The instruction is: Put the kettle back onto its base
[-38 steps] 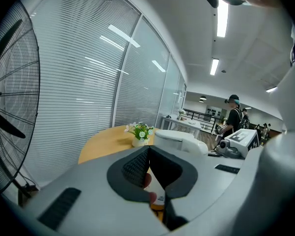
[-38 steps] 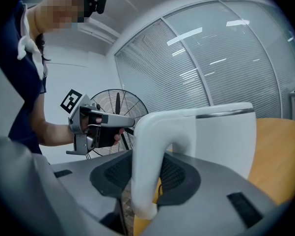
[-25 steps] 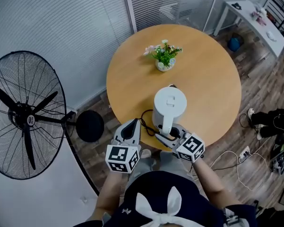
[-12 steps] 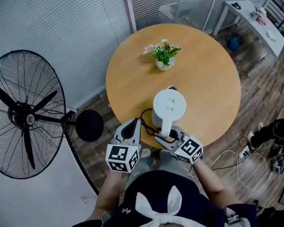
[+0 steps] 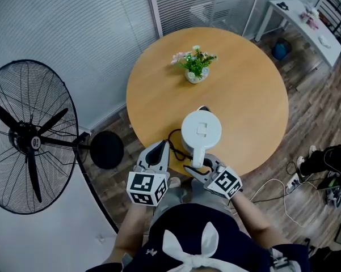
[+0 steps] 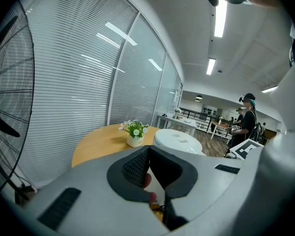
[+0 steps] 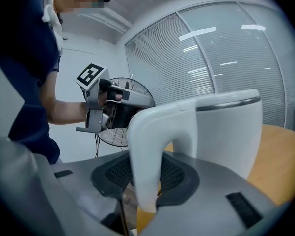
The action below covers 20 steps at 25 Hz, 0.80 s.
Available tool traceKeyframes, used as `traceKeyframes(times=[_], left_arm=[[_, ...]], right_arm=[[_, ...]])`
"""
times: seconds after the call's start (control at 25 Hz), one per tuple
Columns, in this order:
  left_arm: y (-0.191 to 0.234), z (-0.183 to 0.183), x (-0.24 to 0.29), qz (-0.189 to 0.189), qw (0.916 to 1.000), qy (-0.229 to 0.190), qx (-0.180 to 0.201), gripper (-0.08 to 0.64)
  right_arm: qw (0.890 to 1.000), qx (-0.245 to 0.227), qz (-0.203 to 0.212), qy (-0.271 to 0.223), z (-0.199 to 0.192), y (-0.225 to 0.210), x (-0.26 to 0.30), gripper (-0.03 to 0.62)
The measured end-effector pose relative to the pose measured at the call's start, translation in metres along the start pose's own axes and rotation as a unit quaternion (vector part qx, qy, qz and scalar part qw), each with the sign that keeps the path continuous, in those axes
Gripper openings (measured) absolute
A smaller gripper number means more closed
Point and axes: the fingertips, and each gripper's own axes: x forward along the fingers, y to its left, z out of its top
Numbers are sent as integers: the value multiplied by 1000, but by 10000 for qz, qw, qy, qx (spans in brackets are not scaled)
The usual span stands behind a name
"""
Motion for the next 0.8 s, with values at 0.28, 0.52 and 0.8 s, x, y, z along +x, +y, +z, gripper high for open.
traceKeyframes(times=[0.28, 0.52, 0.8], left_arm=[[-3, -4, -3, -14, 10000, 18, 20, 21], [-8, -4, -7, -36, 10000, -14, 16, 21], [-13, -6, -8, -95, 10000, -10, 25, 21]], right_arm=[[9999, -135, -57, 15, -6, 4, -2, 137], [9991, -380, -90, 168, -19, 9, -9, 137], [9980, -486, -245, 334, -28, 7, -13, 135]])
